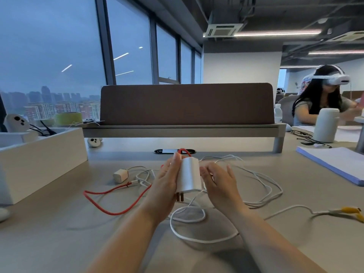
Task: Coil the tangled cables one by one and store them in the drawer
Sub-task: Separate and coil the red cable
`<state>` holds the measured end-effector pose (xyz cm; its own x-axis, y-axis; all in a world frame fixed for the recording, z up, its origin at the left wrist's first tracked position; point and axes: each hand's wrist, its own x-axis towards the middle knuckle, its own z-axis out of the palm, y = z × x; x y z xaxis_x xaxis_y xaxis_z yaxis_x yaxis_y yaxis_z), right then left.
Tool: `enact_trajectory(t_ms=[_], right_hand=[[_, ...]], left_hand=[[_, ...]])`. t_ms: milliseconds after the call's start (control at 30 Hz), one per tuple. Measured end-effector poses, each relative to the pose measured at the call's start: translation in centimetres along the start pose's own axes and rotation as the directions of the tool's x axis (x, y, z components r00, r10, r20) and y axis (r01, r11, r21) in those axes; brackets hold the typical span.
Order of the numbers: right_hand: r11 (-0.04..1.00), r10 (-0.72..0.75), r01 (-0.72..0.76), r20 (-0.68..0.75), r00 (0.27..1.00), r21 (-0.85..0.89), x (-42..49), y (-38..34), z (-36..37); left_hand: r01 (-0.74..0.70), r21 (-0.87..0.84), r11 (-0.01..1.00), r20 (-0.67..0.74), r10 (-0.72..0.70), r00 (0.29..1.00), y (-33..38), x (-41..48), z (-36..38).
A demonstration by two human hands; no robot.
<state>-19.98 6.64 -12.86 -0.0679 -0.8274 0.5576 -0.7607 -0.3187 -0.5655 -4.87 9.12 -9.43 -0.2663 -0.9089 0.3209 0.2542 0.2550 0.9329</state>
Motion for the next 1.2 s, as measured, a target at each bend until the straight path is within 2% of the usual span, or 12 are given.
enact_trajectory(t_ms=[67,200,367,500,633,733,900,1033,1200], right_hand=[[0.997,-0.033,0.037,0.061,0.998,-0.061,-0.2,0.0,0.0],[0.955,-0.246,0.261,0.116,0.962,-0.143,-1.2,-0.7,0.4],[0.931,-0.323,0.351,0.22,0.92,-0.098,-2.5,-3.2,1.0],[0.899,-0.391,0.423,0.226,0.892,-0.117,-2.8,-3.8,1.2],[0.842,-0.47,0.509,0.222,0.854,-0.177,-3.0,-4.0,1.1],[0.81,-0.503,0.543,0.215,0.837,-0.219,-3.2,-4.1,1.2],[0.82,-0.501,0.537,0.207,0.841,-0.197,-3.5,-4.3,1.3],[0.783,-0.552,0.588,0.207,0.808,-0.204,-3.2,-4.5,1.2],[0.749,-0.615,0.618,0.098,0.783,-0.237,-2.7,-4.3,0.5]], left_hand=[[-0.027,0.021,0.999,-0.091,0.028,0.995,-0.1,0.3,-0.2],[-0.031,0.054,0.998,-0.229,0.043,0.973,-0.7,1.1,-0.8],[-0.049,0.116,0.992,-0.446,0.096,0.89,-1.2,2.0,-2.0],[-0.032,0.213,0.977,-0.53,0.143,0.836,-1.4,2.2,-2.2],[-0.005,0.291,0.957,-0.538,0.168,0.826,-1.6,2.2,-2.0],[0.011,0.289,0.957,-0.537,0.153,0.829,-1.5,2.1,-1.8],[0.016,0.292,0.956,-0.512,0.142,0.847,-1.5,2.2,-2.1],[0.016,0.407,0.913,-0.458,0.189,0.869,-2.2,2.4,-2.4],[0.119,0.41,0.904,-0.366,0.043,0.93,-2.3,2.8,-3.0]])
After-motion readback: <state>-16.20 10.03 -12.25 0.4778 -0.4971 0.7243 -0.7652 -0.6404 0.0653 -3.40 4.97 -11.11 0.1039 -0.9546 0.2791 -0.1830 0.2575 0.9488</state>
